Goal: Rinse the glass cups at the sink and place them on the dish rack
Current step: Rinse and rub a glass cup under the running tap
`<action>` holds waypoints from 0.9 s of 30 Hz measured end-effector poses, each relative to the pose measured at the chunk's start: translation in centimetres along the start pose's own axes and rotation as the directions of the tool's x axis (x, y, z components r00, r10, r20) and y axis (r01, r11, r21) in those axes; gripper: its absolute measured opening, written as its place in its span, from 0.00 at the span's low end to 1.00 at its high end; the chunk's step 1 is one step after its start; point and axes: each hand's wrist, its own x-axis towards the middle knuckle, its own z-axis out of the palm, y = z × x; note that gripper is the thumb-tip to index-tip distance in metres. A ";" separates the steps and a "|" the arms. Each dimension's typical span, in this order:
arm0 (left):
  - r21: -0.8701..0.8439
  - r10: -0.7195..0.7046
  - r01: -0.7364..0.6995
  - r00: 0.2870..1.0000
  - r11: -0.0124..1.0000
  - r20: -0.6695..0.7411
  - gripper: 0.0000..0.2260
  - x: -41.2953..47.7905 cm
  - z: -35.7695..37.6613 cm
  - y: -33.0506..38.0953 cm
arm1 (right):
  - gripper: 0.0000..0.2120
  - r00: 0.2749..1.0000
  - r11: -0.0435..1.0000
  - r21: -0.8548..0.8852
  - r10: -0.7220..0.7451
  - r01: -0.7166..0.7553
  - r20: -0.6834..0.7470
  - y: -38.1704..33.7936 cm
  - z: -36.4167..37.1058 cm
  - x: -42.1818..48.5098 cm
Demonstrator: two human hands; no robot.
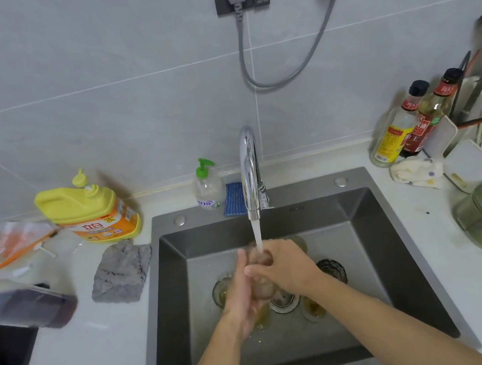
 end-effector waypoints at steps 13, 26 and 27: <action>-0.074 -0.116 0.113 0.993 0.991 -0.025 0.27 -0.4 -0.6 0.9 | 0.11 0.965 0.934 0.265 0.260 -0.240 -0.042 2.9 0.9 1.6; 0.839 0.385 0.064 0.868 0.541 -0.314 0.36 -0.7 -2.6 4.3 | 0.19 0.971 0.973 -0.029 0.225 -0.228 -0.074 2.5 -3.7 5.9; 0.845 0.387 0.061 0.870 0.531 -0.306 0.38 -0.8 -2.6 4.6 | 0.18 0.970 0.972 -0.023 0.231 -0.233 -0.076 2.4 -3.8 6.2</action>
